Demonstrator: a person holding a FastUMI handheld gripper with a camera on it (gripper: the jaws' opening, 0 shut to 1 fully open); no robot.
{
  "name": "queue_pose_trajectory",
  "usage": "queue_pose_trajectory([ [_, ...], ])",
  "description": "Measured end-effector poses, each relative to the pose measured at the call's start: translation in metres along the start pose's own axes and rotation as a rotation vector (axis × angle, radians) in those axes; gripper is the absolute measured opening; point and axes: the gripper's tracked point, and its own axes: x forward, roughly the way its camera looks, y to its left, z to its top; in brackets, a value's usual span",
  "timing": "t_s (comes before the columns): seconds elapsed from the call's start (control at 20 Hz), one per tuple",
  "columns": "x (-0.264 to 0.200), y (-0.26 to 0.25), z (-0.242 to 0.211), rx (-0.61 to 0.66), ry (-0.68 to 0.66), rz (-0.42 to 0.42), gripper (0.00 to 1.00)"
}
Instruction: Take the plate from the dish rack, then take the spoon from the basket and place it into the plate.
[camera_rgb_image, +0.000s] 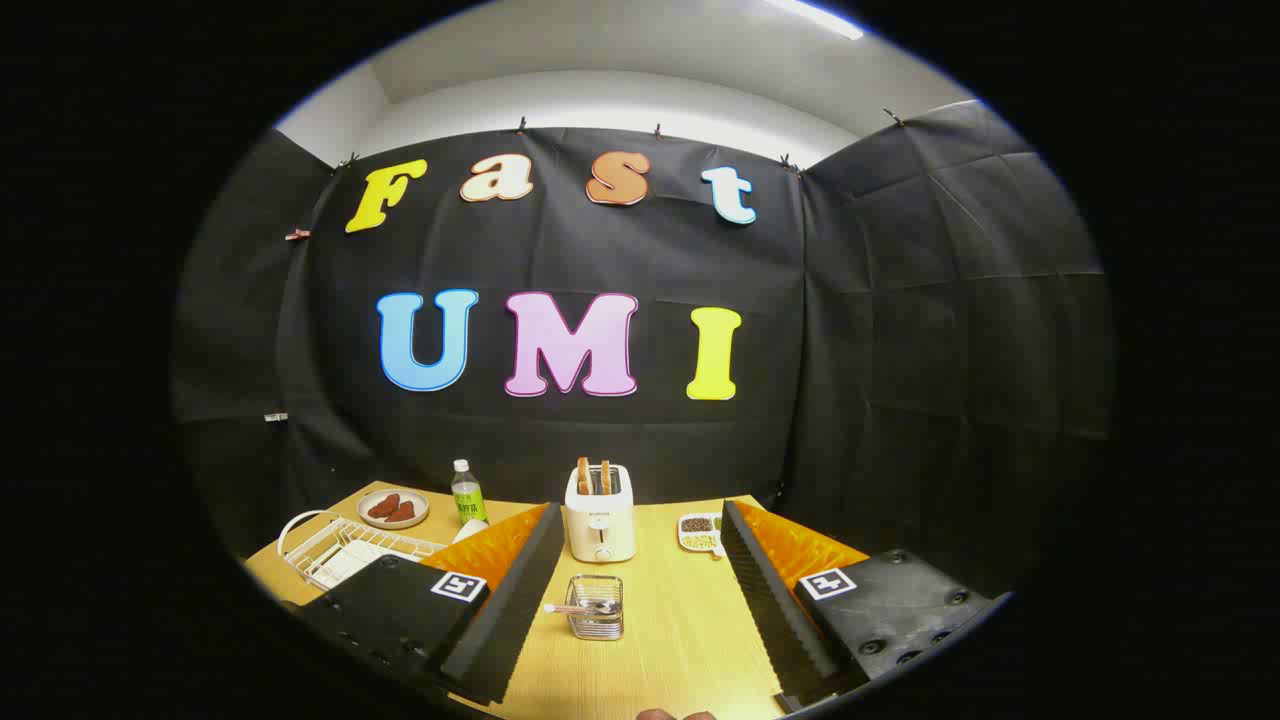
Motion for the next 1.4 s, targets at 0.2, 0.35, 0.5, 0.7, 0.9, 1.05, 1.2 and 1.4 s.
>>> queue_pose_trajectory([
  [0.2,0.003,0.000,0.005,0.006,-0.011,-0.004,0.97],
  [0.35,0.006,0.002,0.004,0.015,-0.008,0.002,0.97],
  [0.5,0.012,0.004,-0.002,0.021,0.019,0.011,0.97],
  [0.7,0.019,0.003,-0.006,0.034,0.046,0.015,0.97],
  [0.9,0.026,0.001,-0.011,0.030,0.061,0.017,0.97],
  [1.05,0.033,0.003,-0.014,0.025,0.080,0.025,0.98],
  [1.2,0.039,0.024,-0.023,0.041,0.139,0.110,0.98],
  [1.4,0.060,0.037,-0.037,0.022,0.221,0.152,0.99],
])
